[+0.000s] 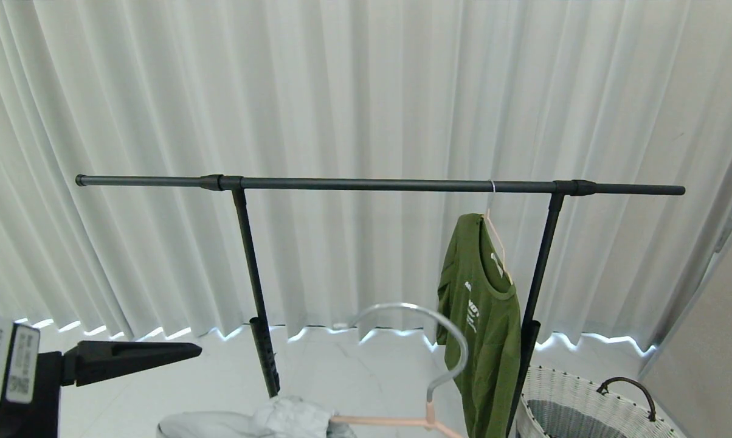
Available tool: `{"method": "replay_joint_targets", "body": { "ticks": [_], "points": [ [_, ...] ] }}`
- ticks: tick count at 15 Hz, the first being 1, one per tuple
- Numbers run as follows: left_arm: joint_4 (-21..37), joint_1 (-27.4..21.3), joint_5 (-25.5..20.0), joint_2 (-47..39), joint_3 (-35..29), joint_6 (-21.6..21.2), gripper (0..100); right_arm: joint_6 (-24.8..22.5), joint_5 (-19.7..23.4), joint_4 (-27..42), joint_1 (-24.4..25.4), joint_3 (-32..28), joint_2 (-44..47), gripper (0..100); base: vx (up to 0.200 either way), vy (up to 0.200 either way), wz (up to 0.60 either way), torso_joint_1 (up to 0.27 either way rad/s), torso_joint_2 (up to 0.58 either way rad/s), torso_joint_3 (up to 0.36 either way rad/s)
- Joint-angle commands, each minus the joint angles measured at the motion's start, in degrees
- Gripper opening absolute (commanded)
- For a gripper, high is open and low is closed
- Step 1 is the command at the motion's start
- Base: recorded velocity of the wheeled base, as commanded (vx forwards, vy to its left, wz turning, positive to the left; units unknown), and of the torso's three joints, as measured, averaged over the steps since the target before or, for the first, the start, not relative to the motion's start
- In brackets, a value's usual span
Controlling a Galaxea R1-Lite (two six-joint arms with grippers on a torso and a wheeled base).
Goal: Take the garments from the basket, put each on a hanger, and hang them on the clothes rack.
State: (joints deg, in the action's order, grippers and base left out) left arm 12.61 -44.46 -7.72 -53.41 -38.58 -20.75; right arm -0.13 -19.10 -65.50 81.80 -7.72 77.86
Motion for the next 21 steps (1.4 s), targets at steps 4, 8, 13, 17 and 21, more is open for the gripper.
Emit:
{"method": "replay_joint_targets", "body": {
  "ticks": [4, 8, 13, 17, 21],
  "points": [
    [-0.04, -0.19, -8.63, -1.7, 3.34, -4.3, 100, -2.59, 2.93, 0.02, 1.52, 1.12, -1.48, 0, 0.0, 0.0, 0.0, 0.0, 0.0, 0.0],
    [-0.04, -1.42, -13.64, -3.11, 5.1, -4.3, 100, -3.47, 5.3, 0.02, 1.7, 0.86, -1.31, 0, 0.0, 0.0, 0.0, 0.0, 0.0, 0.0],
    [-3.2, -2.65, -13.82, -5.74, 6.24, -4.04, 100, -3.56, 5.39, 0.02, 1.79, 0.33, -1.22, 0, 0.0, 0.0, 0.0, 0.0, 0.0, 0.0],
    [-5.49, -2.91, -13.9, -7.5, 7.12, -3.77, 100, -3.56, 5.39, 0.02, 1.79, -0.72, -0.96, 0, 0.0, 0.0, 0.0, 0.0, 0.0, 0.0],
    [-5.49, -3.18, -13.9, -6.36, 8.35, -4.21, 0, -3.56, 5.39, 0.02, 1.7, -0.98, -1.13, 0, 0.0, 0.0, 0.0, 0.0, 0.0, 0.0]
  ]
}}
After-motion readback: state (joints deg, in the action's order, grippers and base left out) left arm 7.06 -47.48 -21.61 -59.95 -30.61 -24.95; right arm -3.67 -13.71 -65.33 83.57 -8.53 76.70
